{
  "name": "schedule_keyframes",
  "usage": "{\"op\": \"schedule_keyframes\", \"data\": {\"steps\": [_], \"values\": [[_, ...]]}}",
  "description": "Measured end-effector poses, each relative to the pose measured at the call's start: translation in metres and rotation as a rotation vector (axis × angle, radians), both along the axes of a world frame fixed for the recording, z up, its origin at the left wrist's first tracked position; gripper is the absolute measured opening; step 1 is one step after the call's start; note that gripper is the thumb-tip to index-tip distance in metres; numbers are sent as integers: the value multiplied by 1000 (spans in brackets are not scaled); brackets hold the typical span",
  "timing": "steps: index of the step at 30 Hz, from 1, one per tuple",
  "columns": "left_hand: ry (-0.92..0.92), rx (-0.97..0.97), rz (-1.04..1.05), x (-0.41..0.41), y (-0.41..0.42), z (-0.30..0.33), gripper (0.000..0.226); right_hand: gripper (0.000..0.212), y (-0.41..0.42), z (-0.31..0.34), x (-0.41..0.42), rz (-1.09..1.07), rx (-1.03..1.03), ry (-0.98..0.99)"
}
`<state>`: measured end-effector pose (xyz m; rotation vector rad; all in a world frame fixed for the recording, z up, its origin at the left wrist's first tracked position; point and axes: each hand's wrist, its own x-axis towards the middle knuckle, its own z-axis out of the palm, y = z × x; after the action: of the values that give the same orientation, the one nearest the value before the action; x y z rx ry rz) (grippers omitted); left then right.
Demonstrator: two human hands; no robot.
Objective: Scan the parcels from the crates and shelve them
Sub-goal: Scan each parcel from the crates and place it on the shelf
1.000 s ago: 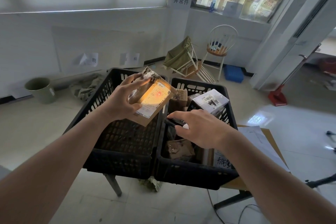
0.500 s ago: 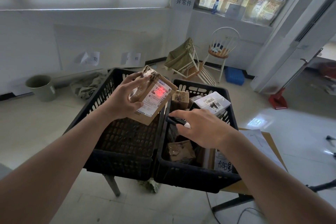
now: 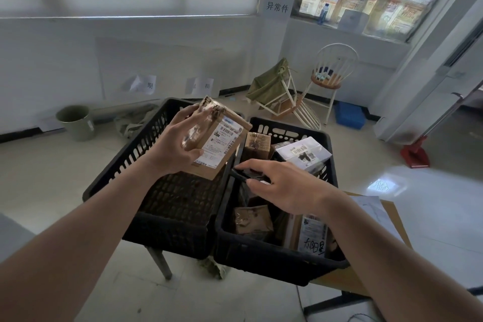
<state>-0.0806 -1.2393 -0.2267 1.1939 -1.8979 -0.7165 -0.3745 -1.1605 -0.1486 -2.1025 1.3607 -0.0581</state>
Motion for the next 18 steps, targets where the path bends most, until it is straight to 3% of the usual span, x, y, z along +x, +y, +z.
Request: {"op": "schedule_keyframes", "data": {"steps": [8,14,18], "values": [[104,66,110,-44,25,15,96,42,-2,3,-35,9,-48,-112],[275,71,241,-58,61,39,91,45,-7,-10,-35,-185,-336,-440],[427,53,317,-62,106,64,92,47,-8,-9,-14,-195,-411,-642]]}}
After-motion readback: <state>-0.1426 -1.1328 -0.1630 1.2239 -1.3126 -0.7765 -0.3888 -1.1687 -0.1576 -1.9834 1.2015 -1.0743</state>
